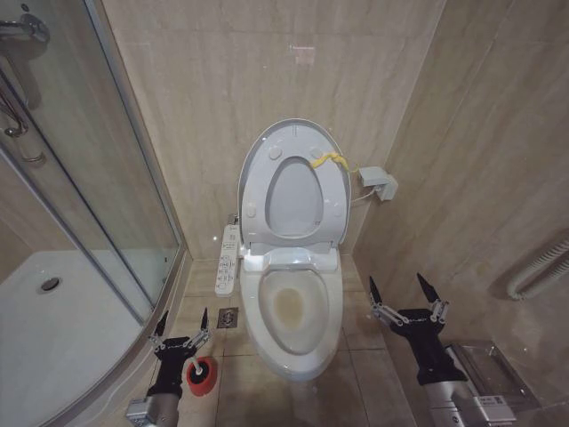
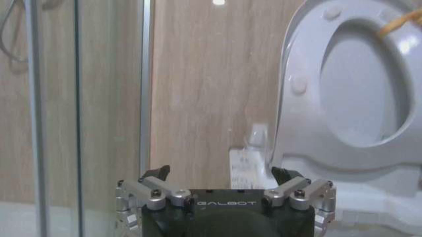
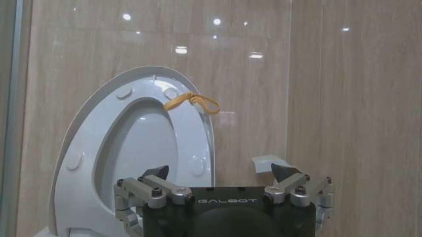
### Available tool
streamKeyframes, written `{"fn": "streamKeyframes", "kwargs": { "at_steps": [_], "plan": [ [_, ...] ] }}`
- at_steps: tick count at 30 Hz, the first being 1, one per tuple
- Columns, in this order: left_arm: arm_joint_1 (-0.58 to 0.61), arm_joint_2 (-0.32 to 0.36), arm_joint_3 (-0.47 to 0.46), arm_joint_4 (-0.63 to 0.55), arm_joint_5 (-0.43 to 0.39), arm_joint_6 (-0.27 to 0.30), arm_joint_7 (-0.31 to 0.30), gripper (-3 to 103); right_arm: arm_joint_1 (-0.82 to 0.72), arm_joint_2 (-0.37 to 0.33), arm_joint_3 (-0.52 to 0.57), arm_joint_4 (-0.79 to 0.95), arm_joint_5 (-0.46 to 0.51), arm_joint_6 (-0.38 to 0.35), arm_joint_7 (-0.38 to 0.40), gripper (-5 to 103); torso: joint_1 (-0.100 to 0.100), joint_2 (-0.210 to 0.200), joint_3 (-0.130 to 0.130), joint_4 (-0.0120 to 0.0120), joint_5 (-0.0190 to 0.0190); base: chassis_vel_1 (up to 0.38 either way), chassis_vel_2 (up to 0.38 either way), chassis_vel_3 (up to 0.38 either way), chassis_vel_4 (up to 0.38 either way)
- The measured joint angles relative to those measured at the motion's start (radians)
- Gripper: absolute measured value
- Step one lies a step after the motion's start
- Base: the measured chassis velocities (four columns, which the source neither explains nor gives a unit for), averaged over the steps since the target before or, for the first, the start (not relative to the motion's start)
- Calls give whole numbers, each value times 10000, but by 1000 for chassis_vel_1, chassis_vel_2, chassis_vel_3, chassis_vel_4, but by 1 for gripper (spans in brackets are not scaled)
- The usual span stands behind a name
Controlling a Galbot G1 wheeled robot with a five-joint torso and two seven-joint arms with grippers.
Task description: Open the toilet lid, clean the toilet bowl with a toilet brush, close the toilet lid, and flush.
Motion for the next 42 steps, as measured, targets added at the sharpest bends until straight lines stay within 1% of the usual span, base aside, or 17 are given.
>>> {"fn": "streamKeyframes", "kwargs": {
  "at_steps": [1, 3, 4, 6, 8, 9, 12, 15, 18, 19, 21, 23, 42],
  "plan": [
    [0, 0, 0, 0, 0, 0, 0, 100, 0, 0, 0, 0, 0, 0, 0, 100, 0, 0, 0, 0, 0, 0, 0, 0, 0],
    [787, 0, -227, -1083, 255, 178, -122, 100, 0, 0, 0, 0, 0, 0, 0, 100, -1, 0, 0, 1, 2, 0, 0, 0, 0],
    [787, 0, -227, -1083, 255, 178, -122, 100, 0, 0, 0, 0, 0, 0, 0, 100, -1, 0, 0, 1, 2, 0, 0, 0, 0],
    [1385, -79, -465, -1932, 566, 205, -198, 100, 0, 0, 0, 0, 0, 0, 1, 100, -1, 0, 0, 0, 1, 0, 0, 0, 0],
    [1745, -145, -676, -2490, 861, 200, -167, 100, 0, 1, 0, 0, 0, 0, 0, 100, -1, 0, 0, 1, 2, 0, 0, 0, 0],
    [1745, -145, -676, -2490, 861, 200, -167, 100, 0, 1, 0, 0, 0, 0, 0, 100, -1, 0, 0, 1, 2, 0, 0, 0, 0],
    [2001, -200, -788, -3076, 1041, 236, -75, 100, 0, 0, 0, 0, 0, 0, 0, 100, -1, 0, 0, 0, 1, 0, 0, 0, 0],
    [2108, -234, -852, -3335, 1060, 283, -52, 100, 0, 1, 0, 0, 0, 0, 1, 100, 0, 0, 1, -3, -2, 0, 0, 0, 0],
    [2548, -326, -961, -3774, 1111, 366, -63, 100, 0, 0, 0, 0, 0, 0, 1, 100, 0, 0, 0, -2, 1, 0, 0, 0, 0],
    [2548, -326, -961, -3774, 1111, 366, -63, 100, 0, 0, 0, 0, 0, 0, 1, 100, 0, 0, 0, -2, 1, 0, 0, 0, 0],
    [3005, -437, -970, -3853, 1266, 438, -138, 100, 0, 1, 0, 0, 0, 0, 1, 100, 0, 0, 1, 3, 1, 0, 0, 0, 0],
    [3122, -475, -965, -3857, 1317, 440, -162, 100, 0, 0, 1, 0, 0, 0, 1, 100, 0, 0, 1, 0, 0, 0, 0, 0, 0],
    [3090, -480, -946, -3779, 1324, 419, -164, 100, 0, 0, 0, 0, 0, 0, 1, 100, 0, 0, 1, 0, 0, 0, 0, 0, 0]
  ]
}}
